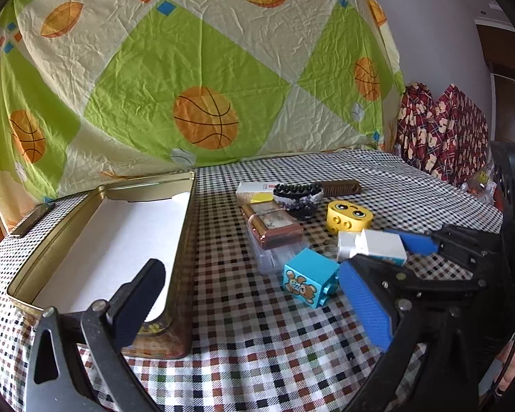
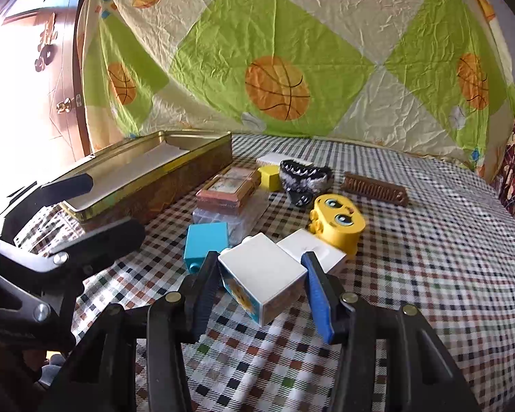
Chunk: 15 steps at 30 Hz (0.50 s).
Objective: Organize rigid objects
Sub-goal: 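Grasp the white face-sticker cube with the right tool while the left tool approaches the blue block, then close the left tool on the blue lego block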
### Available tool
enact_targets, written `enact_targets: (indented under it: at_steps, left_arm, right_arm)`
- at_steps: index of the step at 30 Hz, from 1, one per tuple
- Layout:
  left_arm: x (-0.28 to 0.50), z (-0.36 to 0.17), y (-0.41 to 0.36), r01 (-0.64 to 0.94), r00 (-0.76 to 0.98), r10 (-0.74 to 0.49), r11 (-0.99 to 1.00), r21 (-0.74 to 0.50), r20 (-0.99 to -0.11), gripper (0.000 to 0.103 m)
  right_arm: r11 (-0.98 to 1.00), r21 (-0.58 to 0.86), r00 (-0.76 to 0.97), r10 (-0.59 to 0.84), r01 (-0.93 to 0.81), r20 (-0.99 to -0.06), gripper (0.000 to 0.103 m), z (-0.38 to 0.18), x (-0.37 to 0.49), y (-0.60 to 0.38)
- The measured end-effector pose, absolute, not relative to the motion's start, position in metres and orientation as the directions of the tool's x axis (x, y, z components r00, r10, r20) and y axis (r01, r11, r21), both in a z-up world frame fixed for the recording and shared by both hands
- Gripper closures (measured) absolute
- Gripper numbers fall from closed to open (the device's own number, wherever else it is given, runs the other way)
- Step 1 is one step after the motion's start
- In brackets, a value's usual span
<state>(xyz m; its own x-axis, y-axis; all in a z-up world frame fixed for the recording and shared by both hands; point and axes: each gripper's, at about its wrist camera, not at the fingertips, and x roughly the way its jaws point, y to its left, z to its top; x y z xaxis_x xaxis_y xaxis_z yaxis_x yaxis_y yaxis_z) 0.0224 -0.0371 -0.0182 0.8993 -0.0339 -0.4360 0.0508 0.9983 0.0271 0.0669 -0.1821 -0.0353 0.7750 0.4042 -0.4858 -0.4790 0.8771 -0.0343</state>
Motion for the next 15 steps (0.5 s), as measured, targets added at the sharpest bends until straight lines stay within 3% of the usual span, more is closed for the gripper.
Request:
enact_targets:
  at_steps: [9,11,15]
  left_arm:
    - [0.052,-0.026,-0.060,0.118,0.827,-0.086,0.993,0.023,-0.555,0.012]
    - [0.059,-0.027,-0.063,0.142,0.805,-0.109,0.990,0.011,-0.584,0.019]
    - [0.073,-0.032,-0.069,0.170,0.759,-0.137,0.985,-0.009,-0.636,0.020]
  right_arm:
    - [0.914,-0.031,0.824,0.350,-0.405,-0.446,0.052,-0.025,0.080,-0.200]
    - [0.921,-0.021,0.821,0.336,-0.389,-0.461,0.052,-0.025,0.085,-0.203]
    - [0.936,-0.055,0.851,0.289,-0.347,-0.438,0.052,-0.020,0.088,-0.211]
